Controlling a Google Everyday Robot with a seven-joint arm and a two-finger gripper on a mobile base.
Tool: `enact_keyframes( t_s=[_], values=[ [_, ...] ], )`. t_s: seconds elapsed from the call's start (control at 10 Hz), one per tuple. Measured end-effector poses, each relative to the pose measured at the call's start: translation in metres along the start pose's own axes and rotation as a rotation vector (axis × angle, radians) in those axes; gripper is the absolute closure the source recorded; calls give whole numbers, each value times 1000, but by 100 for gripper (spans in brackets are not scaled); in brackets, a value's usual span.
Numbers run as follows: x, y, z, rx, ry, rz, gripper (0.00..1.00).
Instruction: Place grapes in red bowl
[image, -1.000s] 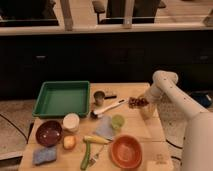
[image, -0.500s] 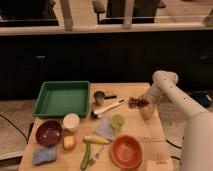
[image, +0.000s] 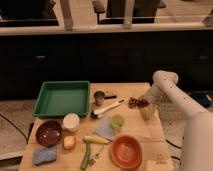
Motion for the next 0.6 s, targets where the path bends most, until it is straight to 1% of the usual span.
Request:
enact_keyframes(
  t_s=[0.6],
  values=[
    [1,5,1,-18,-3,2,20]
  ],
)
